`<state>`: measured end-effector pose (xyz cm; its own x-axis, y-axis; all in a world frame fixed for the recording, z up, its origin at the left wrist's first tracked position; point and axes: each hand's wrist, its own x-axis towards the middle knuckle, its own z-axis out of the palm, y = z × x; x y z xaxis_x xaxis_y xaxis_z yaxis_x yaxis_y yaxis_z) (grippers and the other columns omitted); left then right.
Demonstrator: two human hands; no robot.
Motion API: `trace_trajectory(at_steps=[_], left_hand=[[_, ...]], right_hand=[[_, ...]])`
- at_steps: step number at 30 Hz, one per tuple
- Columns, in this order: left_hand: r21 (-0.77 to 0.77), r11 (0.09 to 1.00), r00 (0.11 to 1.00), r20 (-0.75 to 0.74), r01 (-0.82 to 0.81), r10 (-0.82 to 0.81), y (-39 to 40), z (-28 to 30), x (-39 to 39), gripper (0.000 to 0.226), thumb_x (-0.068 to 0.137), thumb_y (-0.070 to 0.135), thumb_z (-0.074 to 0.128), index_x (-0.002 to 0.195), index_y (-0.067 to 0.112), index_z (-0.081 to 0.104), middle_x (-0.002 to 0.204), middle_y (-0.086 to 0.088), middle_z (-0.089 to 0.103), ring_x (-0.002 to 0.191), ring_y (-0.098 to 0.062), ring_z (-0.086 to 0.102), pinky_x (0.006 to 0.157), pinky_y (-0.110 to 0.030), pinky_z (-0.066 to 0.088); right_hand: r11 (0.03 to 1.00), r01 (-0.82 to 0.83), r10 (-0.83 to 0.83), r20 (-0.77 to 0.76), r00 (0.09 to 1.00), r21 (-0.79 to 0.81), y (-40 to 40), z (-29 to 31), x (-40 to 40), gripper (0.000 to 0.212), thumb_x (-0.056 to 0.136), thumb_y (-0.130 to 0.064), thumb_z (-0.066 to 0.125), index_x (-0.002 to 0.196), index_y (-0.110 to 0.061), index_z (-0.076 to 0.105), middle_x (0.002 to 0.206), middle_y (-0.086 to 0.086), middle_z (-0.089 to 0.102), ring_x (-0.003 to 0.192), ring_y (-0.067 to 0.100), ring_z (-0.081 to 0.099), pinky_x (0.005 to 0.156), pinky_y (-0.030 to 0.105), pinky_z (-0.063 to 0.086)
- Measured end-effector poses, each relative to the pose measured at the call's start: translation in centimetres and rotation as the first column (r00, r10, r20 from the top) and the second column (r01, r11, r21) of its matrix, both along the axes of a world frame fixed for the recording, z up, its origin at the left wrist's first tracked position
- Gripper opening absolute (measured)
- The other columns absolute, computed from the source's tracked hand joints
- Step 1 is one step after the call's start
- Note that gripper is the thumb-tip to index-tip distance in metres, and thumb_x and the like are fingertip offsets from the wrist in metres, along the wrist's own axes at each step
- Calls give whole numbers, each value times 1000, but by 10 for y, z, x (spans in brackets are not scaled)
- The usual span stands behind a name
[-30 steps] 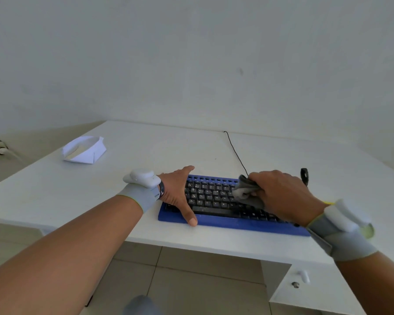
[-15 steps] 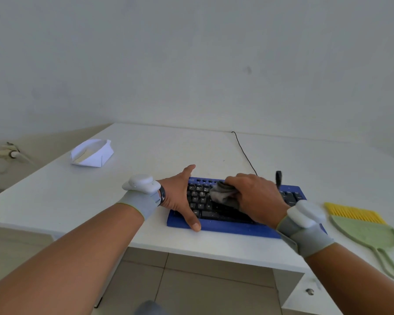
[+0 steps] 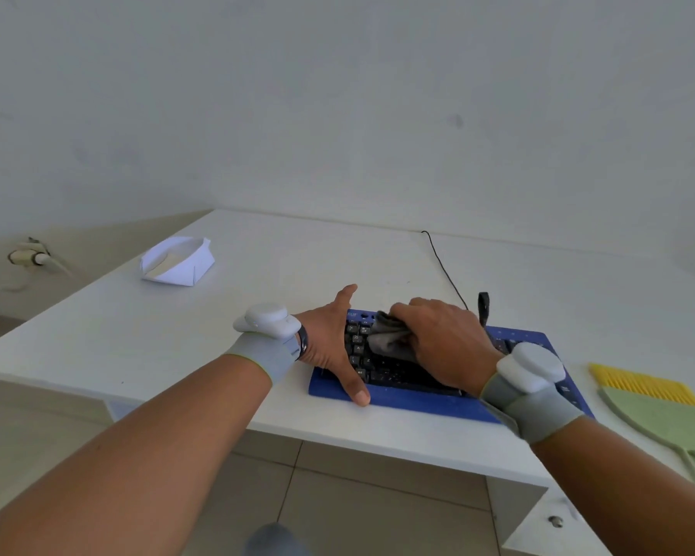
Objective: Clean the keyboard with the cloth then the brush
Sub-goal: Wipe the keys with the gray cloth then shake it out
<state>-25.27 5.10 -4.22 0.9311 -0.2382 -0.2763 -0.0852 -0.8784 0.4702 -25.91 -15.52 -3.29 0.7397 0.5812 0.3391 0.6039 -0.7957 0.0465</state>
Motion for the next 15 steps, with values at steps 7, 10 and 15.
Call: trace_trajectory(at_steps=[7,10,15], left_hand=[[-35,999,1000,21,13,-12,3,-6,1,167,40,54,97,150,33,-27,165,3,10,149,-19,22,120,-41,25],[-44,999,1000,25,8,-7,4,-9,0,168,37,57,96,149,36,-27,165,5,10,149,-19,22,119,-43,26],[-72,997,1000,-4,13,-13,8,-11,0,168,41,54,96,148,32,-32,163,9,16,148,-14,22,121,-39,23]], right_hand=[[966,249,-244,-71,967,68,10,5,31,16,89,-24,44,101,-17,54,96,4,59,87,30,58,64,34,36],[959,269,-264,-66,962,87,16,13,34,12,87,-18,45,98,-16,50,92,5,56,83,32,57,62,34,36],[989,146,-145,-61,988,16,36,24,0,7,89,-21,47,95,-17,46,88,3,49,79,30,53,62,34,33]])
